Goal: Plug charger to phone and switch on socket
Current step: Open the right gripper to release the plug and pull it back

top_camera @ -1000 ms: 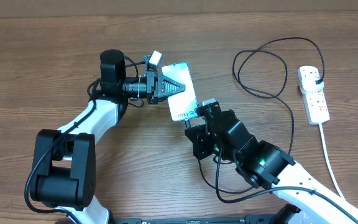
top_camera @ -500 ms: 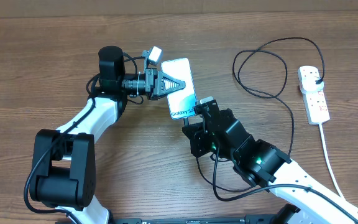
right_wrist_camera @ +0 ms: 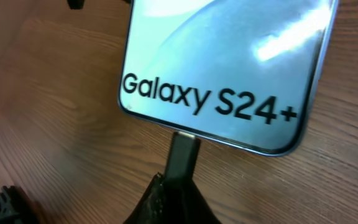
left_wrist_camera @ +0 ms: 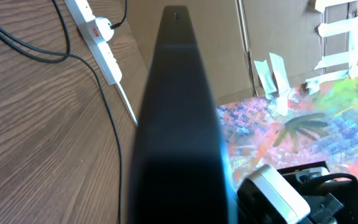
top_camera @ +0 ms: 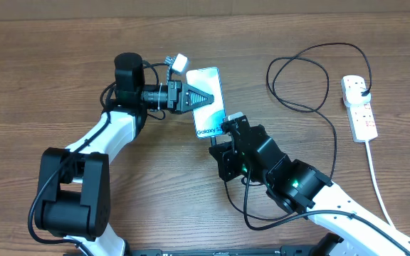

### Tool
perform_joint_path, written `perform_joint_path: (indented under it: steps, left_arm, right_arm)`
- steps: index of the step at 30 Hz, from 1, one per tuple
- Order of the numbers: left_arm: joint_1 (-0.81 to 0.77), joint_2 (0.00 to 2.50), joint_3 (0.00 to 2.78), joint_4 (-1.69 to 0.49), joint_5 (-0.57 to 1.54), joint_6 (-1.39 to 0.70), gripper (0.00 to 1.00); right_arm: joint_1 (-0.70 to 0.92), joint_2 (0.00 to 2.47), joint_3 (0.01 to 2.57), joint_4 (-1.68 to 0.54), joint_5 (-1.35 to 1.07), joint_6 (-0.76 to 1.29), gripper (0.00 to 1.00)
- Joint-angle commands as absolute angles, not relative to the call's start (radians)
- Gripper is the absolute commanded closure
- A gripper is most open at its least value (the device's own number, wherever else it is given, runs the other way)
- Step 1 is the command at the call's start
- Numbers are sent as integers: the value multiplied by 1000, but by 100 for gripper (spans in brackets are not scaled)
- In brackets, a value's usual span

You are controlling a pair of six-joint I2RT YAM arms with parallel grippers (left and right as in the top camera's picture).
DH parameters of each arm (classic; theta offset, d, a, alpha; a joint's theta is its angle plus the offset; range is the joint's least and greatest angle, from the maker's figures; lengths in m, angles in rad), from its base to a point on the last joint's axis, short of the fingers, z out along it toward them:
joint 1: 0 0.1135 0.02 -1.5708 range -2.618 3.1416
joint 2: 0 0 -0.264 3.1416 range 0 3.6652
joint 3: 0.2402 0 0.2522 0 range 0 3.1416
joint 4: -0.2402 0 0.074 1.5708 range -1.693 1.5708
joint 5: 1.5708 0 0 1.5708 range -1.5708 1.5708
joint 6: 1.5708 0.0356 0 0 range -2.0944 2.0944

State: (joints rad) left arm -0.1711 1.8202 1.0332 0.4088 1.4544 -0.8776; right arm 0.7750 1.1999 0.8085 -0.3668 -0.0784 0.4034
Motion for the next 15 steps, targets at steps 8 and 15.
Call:
perform_joint_path:
  steps: [8, 15]
  left_arm:
    - [-253, 1827, 1016, 399, 1386, -923, 96]
    - [-321, 1827, 1027, 398, 1152, -1025, 96]
  right_arm:
    - [765, 1098, 889, -352, 0, 385, 64]
    - [719, 887, 965, -588, 130, 385, 38]
